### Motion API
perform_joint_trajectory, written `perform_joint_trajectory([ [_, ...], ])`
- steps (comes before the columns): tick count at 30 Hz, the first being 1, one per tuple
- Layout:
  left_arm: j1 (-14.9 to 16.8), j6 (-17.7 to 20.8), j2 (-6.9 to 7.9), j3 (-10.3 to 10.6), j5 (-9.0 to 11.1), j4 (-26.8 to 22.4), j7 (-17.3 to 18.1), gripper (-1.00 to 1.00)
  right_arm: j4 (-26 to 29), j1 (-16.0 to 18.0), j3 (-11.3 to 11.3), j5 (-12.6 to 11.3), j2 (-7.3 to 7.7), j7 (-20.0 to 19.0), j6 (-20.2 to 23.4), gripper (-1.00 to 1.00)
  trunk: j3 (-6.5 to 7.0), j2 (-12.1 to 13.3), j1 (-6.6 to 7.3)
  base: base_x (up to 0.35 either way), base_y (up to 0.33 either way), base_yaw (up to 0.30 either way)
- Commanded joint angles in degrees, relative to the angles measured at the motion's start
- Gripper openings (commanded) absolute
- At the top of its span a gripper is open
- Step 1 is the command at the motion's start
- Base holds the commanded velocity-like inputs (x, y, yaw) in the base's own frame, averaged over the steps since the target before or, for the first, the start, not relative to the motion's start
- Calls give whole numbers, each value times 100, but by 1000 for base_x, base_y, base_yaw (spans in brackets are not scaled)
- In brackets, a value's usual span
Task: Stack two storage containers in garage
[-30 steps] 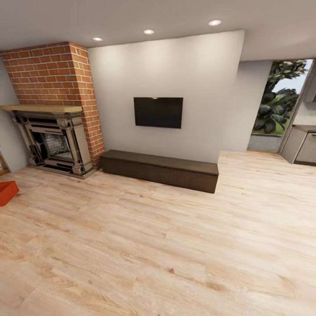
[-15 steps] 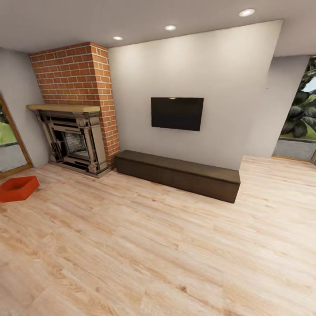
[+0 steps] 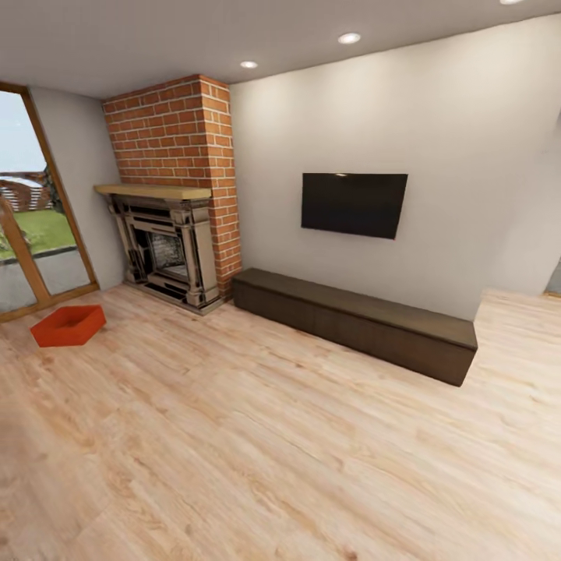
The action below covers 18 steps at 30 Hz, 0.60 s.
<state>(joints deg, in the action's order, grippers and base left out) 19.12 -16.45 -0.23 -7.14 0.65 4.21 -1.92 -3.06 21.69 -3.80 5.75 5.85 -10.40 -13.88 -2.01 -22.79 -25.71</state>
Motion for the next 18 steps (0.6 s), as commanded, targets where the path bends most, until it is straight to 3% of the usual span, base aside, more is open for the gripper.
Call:
perform_joint_trajectory([
  [1,13,-42,-1,-24,5,27,-10,100,-23,10,-42,58,4,-6,-43,100,-13,-13,-7,326,0,250],
  [18,13,-42,-3,-24,5,27,-10,100,-20,10,-42,58,5,-6,-42,100,-13,-13,-7,326,0,249],
])
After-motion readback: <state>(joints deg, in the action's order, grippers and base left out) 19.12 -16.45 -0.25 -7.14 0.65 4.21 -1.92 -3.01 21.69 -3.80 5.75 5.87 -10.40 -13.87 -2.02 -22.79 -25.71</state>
